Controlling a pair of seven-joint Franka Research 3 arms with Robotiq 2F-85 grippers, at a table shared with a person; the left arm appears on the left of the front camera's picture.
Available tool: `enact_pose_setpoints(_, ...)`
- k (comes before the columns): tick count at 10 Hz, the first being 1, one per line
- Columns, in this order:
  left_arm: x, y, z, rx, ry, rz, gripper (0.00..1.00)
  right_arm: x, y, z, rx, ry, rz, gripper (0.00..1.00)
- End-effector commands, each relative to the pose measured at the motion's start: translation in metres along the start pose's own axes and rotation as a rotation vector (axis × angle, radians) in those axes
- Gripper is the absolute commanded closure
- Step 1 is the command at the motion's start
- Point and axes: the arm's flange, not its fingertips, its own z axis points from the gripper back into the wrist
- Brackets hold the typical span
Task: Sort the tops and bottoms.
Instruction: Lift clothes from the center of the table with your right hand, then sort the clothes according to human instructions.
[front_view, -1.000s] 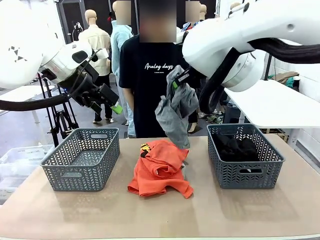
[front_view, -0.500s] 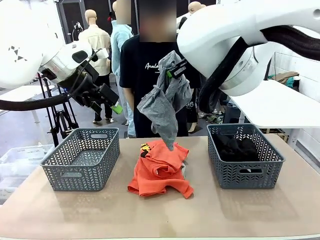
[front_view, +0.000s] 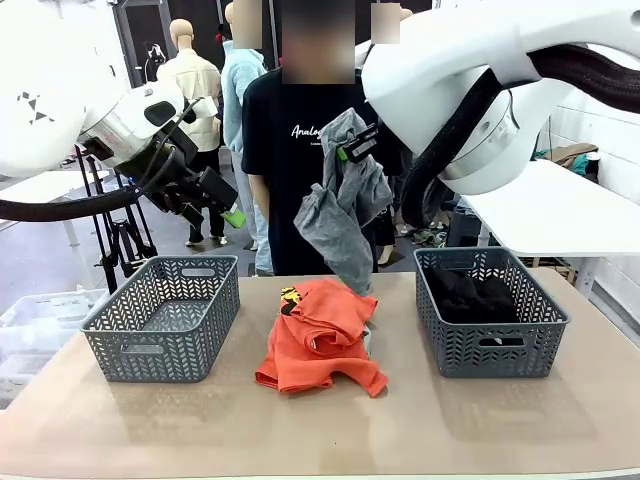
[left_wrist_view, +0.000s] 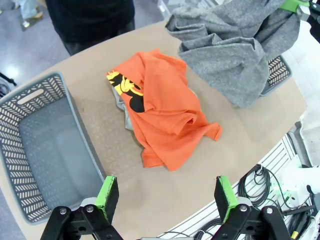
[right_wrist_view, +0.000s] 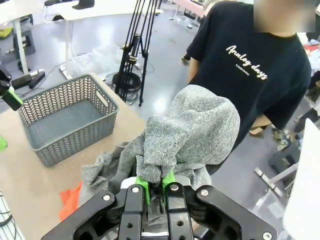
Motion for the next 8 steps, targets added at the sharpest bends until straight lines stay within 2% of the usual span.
enact_pose_setpoints(1, -0.0008, 0.0001, 0.0002, 0.008, 0.0, 0.0, 0.0, 0.0057, -0.0011, 0.0022, -0.014, -0.002, 0.007, 1.0)
enact_pose_setpoints(8, -0.0008, 0.0001, 0.0002, 0.008, 0.0, 0.0, 0.0, 0.0057, -0.0011, 0.0022, -0.014, -0.002, 0.007, 1.0)
